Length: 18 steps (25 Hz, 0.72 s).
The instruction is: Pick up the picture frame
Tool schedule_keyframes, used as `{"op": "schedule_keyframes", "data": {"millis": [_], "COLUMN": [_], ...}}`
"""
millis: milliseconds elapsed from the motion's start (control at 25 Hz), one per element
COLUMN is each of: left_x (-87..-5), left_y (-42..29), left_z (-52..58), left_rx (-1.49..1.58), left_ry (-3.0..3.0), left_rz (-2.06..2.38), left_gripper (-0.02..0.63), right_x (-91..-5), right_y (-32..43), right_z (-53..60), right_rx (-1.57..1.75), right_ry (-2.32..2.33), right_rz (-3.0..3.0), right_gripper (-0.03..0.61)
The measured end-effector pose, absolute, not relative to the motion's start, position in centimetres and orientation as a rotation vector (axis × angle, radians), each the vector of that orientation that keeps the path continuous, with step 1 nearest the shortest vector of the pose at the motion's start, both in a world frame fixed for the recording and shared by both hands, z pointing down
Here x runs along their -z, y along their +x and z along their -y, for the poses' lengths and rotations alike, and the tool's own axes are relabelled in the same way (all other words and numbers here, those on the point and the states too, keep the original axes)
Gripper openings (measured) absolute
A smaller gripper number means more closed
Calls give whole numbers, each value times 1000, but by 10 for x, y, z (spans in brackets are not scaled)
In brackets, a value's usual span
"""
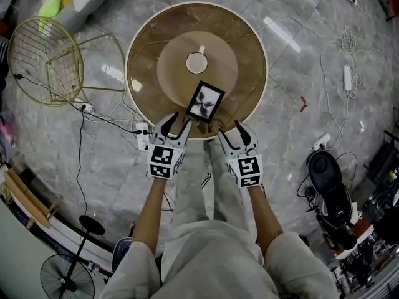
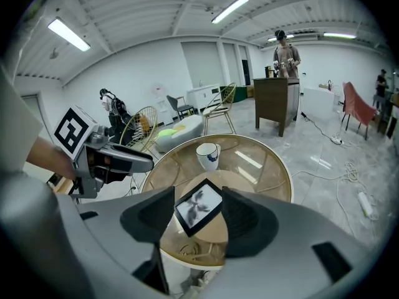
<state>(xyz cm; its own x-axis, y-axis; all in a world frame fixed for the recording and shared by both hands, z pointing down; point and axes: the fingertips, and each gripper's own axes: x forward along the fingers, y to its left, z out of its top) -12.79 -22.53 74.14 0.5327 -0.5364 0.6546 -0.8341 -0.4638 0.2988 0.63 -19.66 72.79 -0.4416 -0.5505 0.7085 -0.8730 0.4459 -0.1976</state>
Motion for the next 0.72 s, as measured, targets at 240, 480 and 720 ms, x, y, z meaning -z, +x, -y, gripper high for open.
{"op": "schedule_keyframes", "data": {"millis": [240, 480, 720], "left_x": [-765, -790, -812], "left_y": [-125, -123, -112], "left_z": [225, 230, 232], "left_rx": [-648, -658, -676], "left_ry": [2160, 2146, 2146], "left_rz": [1096, 1082, 1039], "left_gripper": [175, 175, 175], "right_x": [-755, -778, -800], "right_y": [1, 0, 2], "right_z": [193, 196, 198], "right_rx": [-798, -836, -880], "right_ry": [1175, 1175, 1182], "right_rz": [2128, 2104, 2069], "right_gripper": [248, 248, 247]}}
